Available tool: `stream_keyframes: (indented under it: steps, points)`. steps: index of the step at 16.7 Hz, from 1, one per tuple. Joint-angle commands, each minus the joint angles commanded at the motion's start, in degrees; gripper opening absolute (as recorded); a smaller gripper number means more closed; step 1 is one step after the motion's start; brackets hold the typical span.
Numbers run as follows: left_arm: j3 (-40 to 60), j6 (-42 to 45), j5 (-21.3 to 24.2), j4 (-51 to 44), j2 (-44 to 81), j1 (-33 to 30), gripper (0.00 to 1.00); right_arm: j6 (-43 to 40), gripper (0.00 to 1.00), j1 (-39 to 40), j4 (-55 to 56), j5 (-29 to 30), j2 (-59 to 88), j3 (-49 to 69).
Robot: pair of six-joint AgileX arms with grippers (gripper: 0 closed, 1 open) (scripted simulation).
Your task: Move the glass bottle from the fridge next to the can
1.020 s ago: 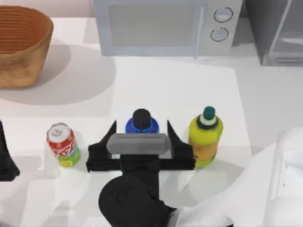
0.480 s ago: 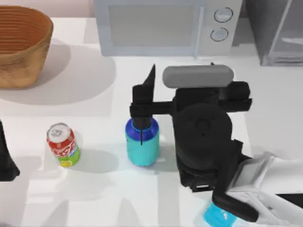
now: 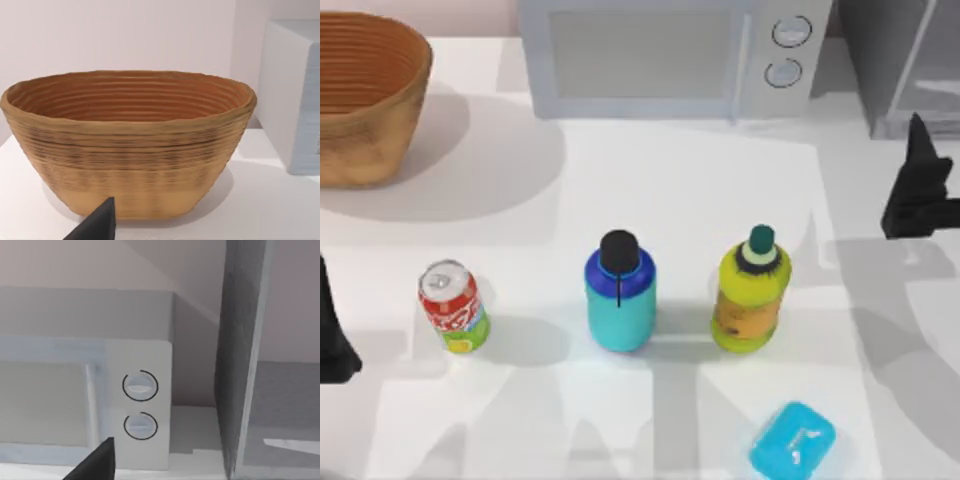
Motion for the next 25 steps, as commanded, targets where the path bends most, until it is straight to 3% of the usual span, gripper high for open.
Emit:
stream_keyframes:
  steps: [6,11,20,25]
  points:
    - [0.0,0.0,0.0,0.0,0.0,0.0,1.00,-1.4,1.00,-19.4,-16.2,-18.0,-33.6,-14.8]
    - [0.0,0.0,0.0,0.0,0.0,0.0,1.00,-1.5,1.00,-29.9,-24.5,-27.6,-49.8,-21.6]
    - [0.0,0.0,0.0,0.0,0.0,0.0,1.00,-1.5,1.00,-31.6,-26.5,-29.2,-52.7,-21.9]
    - [0.0,0.0,0.0,0.0,0.0,0.0,1.00,-1.5,1.00,-31.8,-38.7,-29.0,-60.8,-15.2]
